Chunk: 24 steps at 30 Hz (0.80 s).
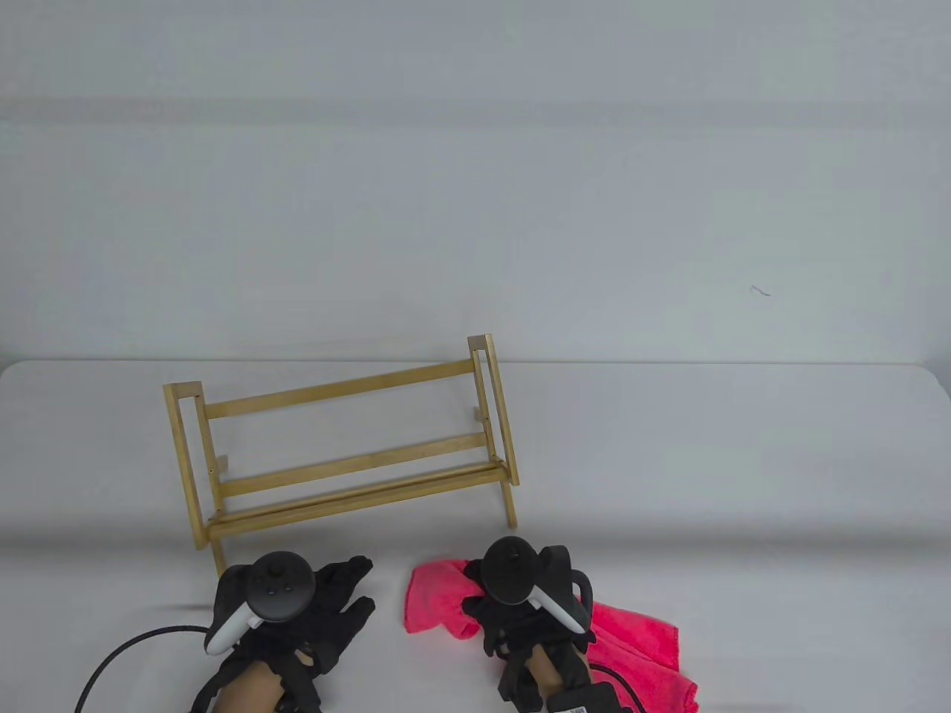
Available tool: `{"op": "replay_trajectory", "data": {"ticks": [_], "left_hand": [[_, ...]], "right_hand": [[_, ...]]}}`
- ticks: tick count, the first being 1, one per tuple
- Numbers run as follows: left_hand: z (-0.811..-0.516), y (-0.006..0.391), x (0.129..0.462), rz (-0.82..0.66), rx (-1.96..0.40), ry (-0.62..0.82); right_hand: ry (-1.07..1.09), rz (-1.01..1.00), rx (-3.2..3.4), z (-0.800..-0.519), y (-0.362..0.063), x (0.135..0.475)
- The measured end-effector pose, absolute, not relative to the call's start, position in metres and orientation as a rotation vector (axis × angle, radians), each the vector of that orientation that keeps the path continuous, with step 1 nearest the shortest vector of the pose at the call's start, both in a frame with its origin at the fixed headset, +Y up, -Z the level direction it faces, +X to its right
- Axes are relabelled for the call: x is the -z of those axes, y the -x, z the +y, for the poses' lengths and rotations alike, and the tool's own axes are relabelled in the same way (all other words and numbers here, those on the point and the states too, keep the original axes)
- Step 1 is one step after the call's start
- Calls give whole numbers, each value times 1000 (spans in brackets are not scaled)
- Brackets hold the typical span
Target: Hang square towel on book rack
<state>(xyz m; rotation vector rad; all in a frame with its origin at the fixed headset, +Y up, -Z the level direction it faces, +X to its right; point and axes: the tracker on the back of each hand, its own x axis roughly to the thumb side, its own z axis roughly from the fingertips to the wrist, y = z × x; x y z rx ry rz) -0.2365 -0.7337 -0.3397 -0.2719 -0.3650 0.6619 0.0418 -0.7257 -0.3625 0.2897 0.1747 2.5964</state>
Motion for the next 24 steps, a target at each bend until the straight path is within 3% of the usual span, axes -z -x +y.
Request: {"op": "replay_trajectory", "data": {"ticks": [13, 24], "left_hand": [[-721, 230, 333, -402, -903, 122], [-706, 210, 319, -520, -1214, 29]], "right_hand": [[-117, -100, -1963, -689, -63, 353], [-81, 20, -1487, -688, -40, 338]]}}
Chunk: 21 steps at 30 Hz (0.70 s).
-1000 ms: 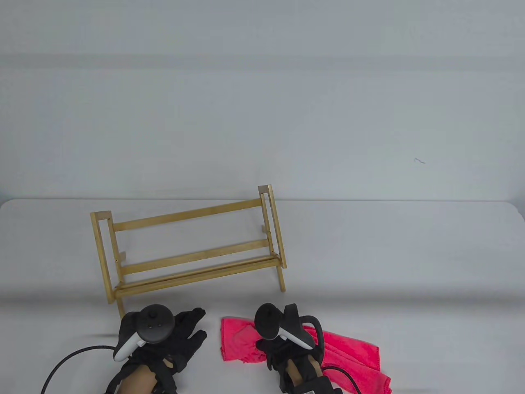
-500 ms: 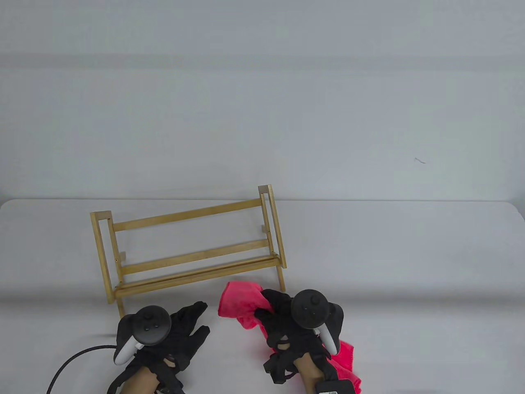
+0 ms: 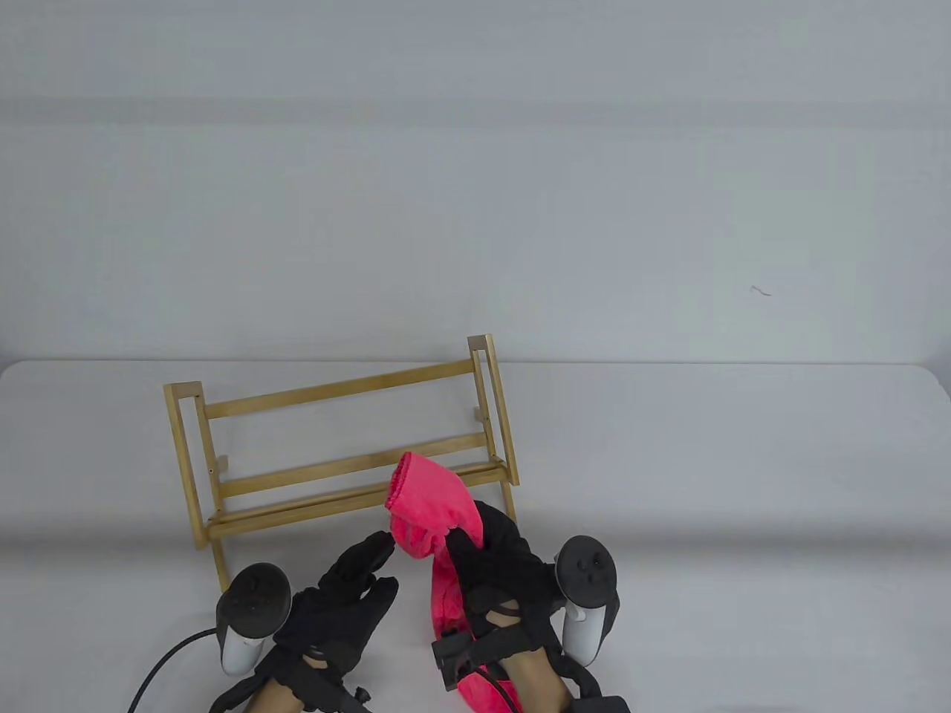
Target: Hang square towel on book rack
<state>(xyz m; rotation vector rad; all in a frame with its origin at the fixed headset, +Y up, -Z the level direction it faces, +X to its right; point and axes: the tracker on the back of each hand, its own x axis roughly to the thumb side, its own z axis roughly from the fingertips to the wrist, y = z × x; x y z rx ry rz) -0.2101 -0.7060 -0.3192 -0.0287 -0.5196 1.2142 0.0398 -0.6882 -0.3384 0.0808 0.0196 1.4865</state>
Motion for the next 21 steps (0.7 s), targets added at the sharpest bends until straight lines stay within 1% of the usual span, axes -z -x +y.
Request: {"op": "replay_trajectory", "data": {"ticks": [2, 6, 11, 21], "left_hand": [[-704, 206, 317, -540, -1242, 16], [-699, 202, 311, -550, -1330, -87], [-693, 204, 307, -548, -1276, -180], [-695, 207, 309, -532, -1235, -165]], "right_hand": [[-86, 53, -1456, -691, -33, 336], [-99, 103, -1450, -695, -16, 330], [-123, 145, -1481, -698, -3, 326], [-188, 209, -1554, -696, 1, 326]]}}
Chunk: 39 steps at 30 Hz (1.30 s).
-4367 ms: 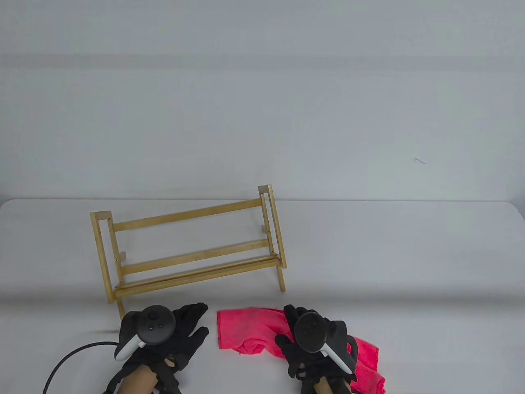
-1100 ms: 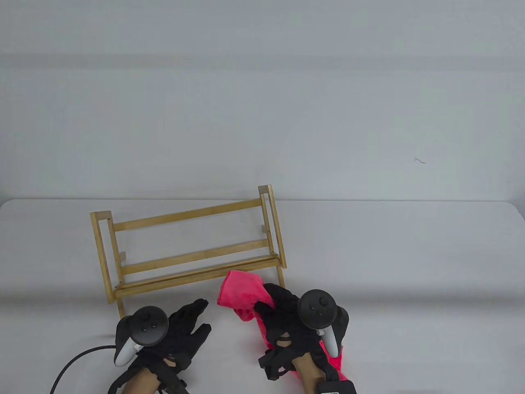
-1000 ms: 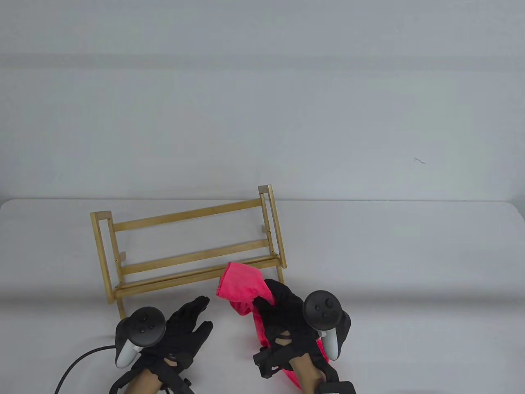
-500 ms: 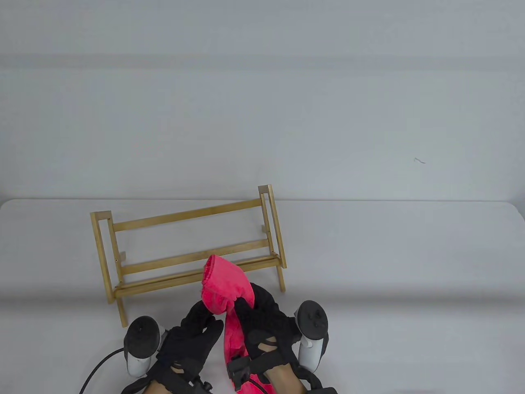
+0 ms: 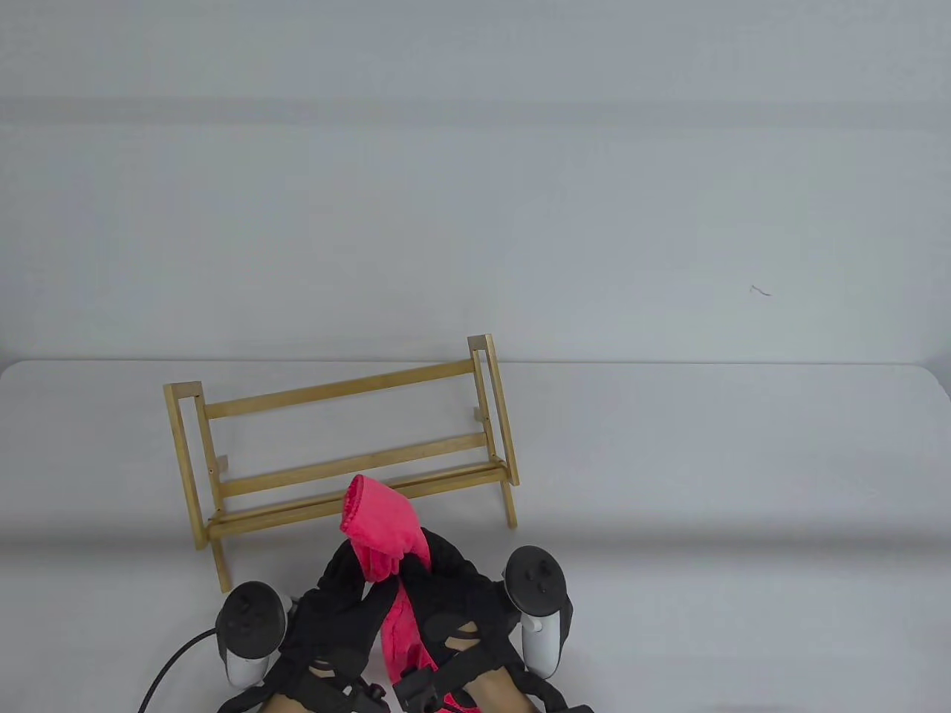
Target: Hang square towel on book rack
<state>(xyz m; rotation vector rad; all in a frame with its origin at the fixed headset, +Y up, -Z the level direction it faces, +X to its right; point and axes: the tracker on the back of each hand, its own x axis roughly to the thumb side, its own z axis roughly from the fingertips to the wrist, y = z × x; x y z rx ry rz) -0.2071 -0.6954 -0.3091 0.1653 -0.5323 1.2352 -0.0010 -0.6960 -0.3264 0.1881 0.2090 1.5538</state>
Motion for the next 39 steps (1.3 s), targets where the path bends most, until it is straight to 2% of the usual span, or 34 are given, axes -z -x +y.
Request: {"op": "replay_trajectory", "data": {"ticks": [14, 18, 22, 26, 39], "left_hand": [[-698, 207, 310, -481, -1186, -178], [-695, 203, 308, -469, -1111, -230], [-689, 200, 303, -444, -998, -345], [-686, 200, 303, -437, -918, -384], [-690, 216, 309, -350, -1129, -340]], "right_hand": [[-305, 313, -1740, -690, 6, 314], [-305, 306, -1816, -691, 5, 311], [-299, 311, -1842, -692, 5, 312], [-309, 318, -1884, -693, 7, 311], [-368, 315, -1938, -691, 10, 310]]}}
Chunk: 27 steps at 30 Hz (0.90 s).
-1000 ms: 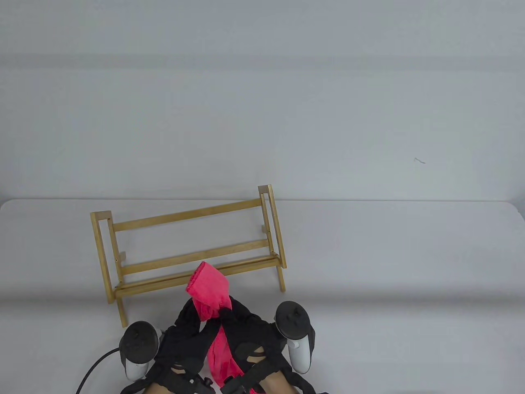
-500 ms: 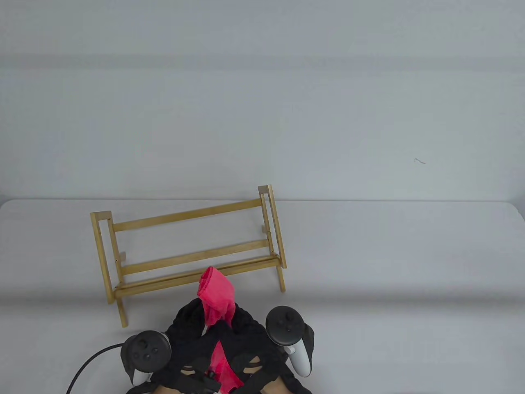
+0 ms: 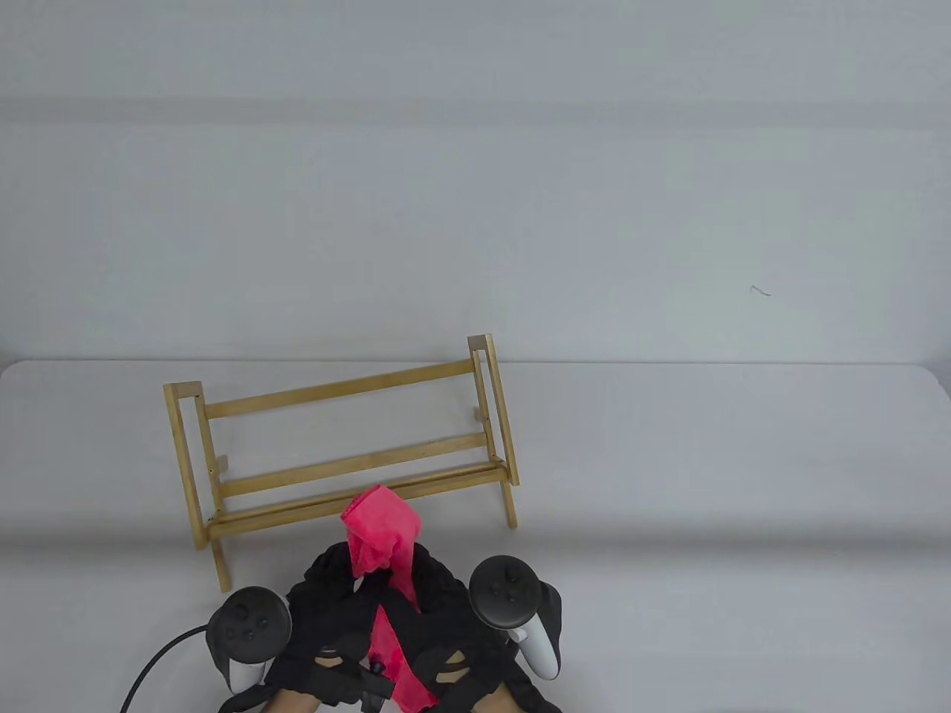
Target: Hang square towel on book rack
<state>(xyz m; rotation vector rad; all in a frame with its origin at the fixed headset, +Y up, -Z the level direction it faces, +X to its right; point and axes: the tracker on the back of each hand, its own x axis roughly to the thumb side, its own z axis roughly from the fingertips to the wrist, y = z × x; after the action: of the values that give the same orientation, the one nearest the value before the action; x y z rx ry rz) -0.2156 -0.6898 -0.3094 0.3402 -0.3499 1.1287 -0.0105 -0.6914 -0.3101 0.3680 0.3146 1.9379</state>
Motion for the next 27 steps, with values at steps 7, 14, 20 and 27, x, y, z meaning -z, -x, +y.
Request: {"op": "replay_trajectory", "data": {"ticks": [7, 14, 20, 27], "left_hand": [[-684, 229, 310, -308, -1209, -416], [-671, 242, 314, -283, -1196, -503], [-654, 257, 325, -230, -1208, -557], [-634, 284, 351, -113, -1271, -596]], "right_hand": [[-395, 286, -1963, -692, 5, 314], [-381, 297, -2052, -700, 2, 319], [-414, 274, -2280, -703, 1, 321], [-371, 273, -2318, -706, -9, 326]]}}
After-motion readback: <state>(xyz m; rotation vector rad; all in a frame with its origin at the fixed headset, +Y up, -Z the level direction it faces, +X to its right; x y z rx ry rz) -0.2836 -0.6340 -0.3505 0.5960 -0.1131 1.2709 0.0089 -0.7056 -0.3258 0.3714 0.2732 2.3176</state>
